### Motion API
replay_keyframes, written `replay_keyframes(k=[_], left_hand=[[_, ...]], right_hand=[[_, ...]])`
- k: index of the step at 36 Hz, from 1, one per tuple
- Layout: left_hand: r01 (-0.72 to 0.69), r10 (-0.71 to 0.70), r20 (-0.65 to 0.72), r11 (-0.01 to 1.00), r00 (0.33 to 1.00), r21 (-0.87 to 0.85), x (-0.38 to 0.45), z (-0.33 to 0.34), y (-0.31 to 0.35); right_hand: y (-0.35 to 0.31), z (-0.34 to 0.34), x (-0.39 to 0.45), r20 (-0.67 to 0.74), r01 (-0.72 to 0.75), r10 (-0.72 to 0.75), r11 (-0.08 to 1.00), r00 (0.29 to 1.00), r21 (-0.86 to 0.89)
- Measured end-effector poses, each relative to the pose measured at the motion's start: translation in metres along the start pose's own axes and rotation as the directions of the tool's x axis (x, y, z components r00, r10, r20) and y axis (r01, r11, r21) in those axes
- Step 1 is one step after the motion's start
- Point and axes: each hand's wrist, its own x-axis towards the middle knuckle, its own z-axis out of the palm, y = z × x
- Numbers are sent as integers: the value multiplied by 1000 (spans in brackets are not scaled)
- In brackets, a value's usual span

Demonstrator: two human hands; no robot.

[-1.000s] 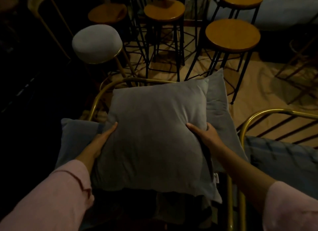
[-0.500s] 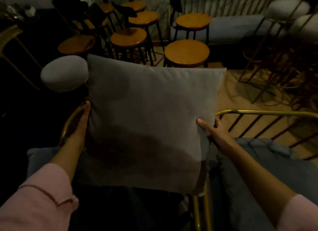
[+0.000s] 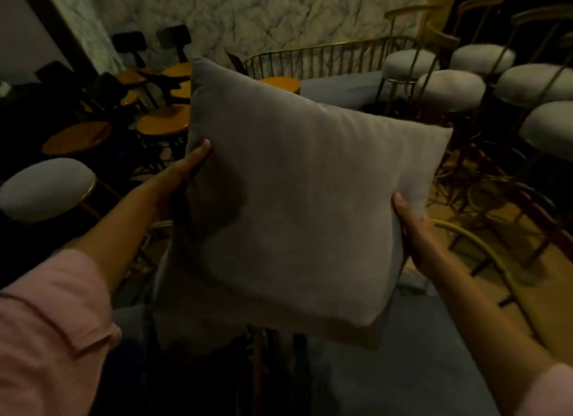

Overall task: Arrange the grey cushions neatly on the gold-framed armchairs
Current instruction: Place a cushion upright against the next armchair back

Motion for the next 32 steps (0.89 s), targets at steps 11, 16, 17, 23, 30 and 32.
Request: replay_keyframes(k=[11,16,17,23,30,32], left_hand=[[-80,65,-74,971,995,-225,58,158,-49],[-99,54,-161,954,985,-282,80,186,-76],[-100,42,-200,952,979,-290,86,190,-82],[57,-150,-257,939,955,-339,103,210,-121],[180,-262,-191,915,946,-361,123,236,-183],[278,-330,-195,927,924,-253,126,244,-199]], right_hand=[[-16,-131,58,-165,20,-32,997,986,-76],[-1,-153,81,-164,-9,-3,997,986,-71],[3,-155,86,-153,-3,-6,998,988,-63],[26,-166,113,-126,-29,30,1000,992,12],[67,-183,121,-168,-165,158,986,973,-28],[83,-188,119,-166,-242,228,968,959,-71]])
